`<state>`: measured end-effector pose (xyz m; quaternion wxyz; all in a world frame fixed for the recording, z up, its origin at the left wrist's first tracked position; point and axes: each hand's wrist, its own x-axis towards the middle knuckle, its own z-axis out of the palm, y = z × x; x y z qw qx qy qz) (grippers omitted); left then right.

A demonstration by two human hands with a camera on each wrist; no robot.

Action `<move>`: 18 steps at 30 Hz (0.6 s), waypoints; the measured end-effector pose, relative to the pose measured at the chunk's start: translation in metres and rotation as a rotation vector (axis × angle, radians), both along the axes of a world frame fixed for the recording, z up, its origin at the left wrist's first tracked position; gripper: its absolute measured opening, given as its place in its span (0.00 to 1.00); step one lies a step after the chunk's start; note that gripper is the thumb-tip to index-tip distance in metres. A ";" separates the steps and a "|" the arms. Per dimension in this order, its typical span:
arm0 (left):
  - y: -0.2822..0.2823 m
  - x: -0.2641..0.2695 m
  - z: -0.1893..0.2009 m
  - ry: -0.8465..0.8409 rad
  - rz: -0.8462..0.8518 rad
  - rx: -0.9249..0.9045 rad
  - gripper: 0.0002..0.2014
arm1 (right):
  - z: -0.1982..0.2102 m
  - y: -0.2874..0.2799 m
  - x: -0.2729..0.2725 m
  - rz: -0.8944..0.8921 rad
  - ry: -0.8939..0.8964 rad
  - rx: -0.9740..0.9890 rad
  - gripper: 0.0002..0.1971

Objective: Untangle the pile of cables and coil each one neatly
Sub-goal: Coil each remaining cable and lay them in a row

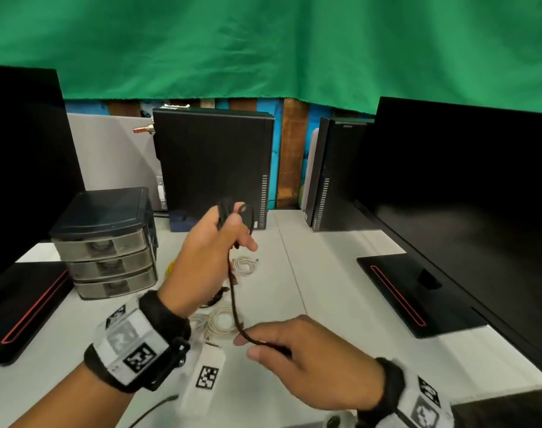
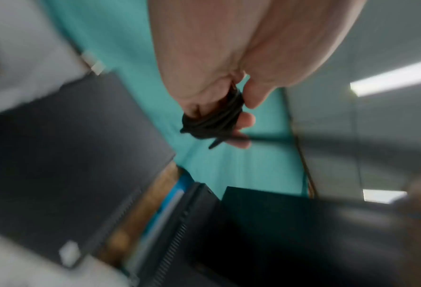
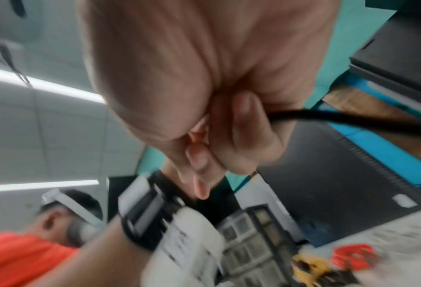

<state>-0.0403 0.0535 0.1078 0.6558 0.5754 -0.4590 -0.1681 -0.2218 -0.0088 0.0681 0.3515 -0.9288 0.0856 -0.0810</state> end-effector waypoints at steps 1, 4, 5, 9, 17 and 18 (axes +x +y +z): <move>0.000 0.001 -0.004 -0.191 0.034 0.083 0.15 | 0.012 0.005 -0.002 0.015 -0.050 0.029 0.12; 0.005 0.001 -0.012 -0.459 -0.146 0.268 0.19 | 0.045 0.003 -0.017 -0.077 -0.302 0.094 0.09; 0.008 -0.002 -0.012 -0.461 -0.240 0.311 0.22 | 0.051 -0.004 -0.022 -0.128 -0.387 0.089 0.09; 0.016 -0.021 -0.001 -0.322 -0.613 0.344 0.21 | 0.055 -0.031 -0.026 -0.321 -0.598 0.165 0.07; 0.014 -0.027 0.002 0.145 -0.687 0.087 0.15 | 0.021 -0.013 -0.003 -0.398 -0.546 0.636 0.14; 0.011 -0.033 -0.003 0.196 -0.626 0.069 0.16 | 0.018 -0.008 0.001 -0.466 -0.564 0.697 0.13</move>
